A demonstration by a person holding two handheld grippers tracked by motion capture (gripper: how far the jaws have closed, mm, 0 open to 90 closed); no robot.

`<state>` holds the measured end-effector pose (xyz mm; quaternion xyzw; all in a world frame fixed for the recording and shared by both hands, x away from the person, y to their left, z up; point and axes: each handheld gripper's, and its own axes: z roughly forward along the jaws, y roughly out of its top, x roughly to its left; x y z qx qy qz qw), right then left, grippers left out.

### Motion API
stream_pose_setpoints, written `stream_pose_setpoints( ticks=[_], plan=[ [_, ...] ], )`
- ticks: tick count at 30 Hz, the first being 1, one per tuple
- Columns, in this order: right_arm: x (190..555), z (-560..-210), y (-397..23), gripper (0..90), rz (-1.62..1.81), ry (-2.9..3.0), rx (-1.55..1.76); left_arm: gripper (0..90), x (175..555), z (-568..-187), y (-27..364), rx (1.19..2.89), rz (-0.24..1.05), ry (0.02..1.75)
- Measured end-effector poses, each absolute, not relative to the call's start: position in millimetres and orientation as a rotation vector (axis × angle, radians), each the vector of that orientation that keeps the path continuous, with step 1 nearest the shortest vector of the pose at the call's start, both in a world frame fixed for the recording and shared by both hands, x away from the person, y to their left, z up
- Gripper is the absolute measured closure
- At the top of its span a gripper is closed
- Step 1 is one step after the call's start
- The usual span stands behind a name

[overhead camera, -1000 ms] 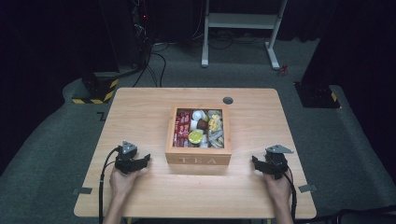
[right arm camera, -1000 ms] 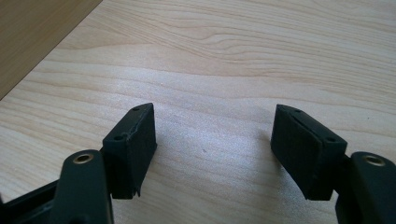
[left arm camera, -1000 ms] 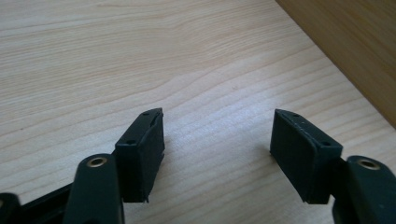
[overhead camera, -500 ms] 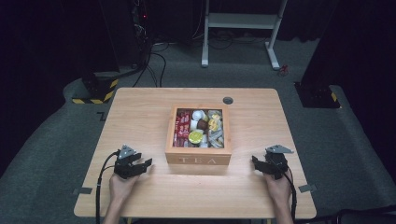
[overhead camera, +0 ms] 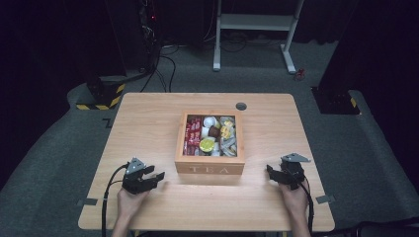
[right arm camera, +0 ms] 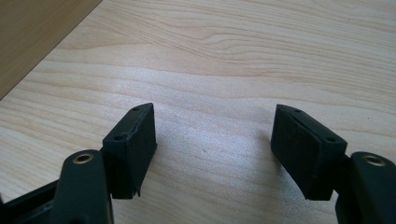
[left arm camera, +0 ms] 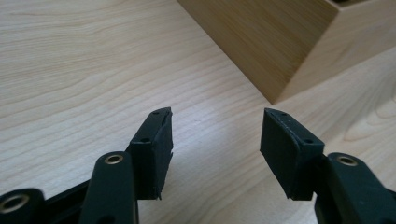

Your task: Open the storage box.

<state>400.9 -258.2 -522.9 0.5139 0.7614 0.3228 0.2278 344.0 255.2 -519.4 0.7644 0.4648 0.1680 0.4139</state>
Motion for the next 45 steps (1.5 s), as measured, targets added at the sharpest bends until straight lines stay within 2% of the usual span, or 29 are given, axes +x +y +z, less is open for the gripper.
stream_pose_setpoints(
  ticks=[18,39,41,42,45],
  plan=[
    [401,-523,-258,31.1,0.889,2.097,1.416,48.6,319,-520,242,1.942,0.345,1.054],
    [401,-523,-258,31.1,0.888,2.099,1.412,57.6,331,-517,185,2.036,0.339,0.926],
    [401,-523,-258,31.1,0.889,2.098,1.415,59.4,333,-517,180,2.041,0.337,0.918],
    [401,-523,-258,31.1,0.889,2.098,1.415,64.6,335,-517,178,2.051,0.334,0.911],
    [401,-523,-258,31.1,0.888,2.098,1.412,69.7,339,-516,172,2.055,0.348,0.916]
  ],
)
